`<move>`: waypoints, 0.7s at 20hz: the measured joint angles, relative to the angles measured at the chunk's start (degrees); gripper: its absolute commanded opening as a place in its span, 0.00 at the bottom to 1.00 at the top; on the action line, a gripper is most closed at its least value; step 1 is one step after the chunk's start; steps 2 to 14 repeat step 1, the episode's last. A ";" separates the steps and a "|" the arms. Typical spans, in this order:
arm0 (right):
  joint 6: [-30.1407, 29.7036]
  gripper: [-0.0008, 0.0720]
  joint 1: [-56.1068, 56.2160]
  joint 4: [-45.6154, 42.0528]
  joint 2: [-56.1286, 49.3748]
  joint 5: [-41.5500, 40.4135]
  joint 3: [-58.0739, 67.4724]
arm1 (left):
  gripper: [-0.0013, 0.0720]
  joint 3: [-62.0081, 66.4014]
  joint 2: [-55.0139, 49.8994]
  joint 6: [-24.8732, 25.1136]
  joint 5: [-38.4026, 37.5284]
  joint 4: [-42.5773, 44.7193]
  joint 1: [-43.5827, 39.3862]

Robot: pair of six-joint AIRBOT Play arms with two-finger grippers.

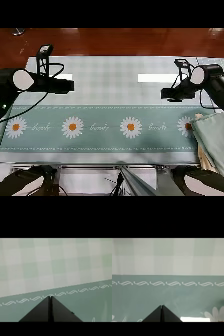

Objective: Fold the shirts.

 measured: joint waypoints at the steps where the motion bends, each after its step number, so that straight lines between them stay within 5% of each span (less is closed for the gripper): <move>1: 0.02 0.04 0.07 -0.09 -0.02 -0.02 0.00 | 0.05 0.00 0.00 0.00 0.00 0.02 0.00; 14: 0.02 0.04 0.07 -0.09 -0.02 -0.02 0.00 | 0.05 0.00 0.00 0.00 0.00 0.02 0.00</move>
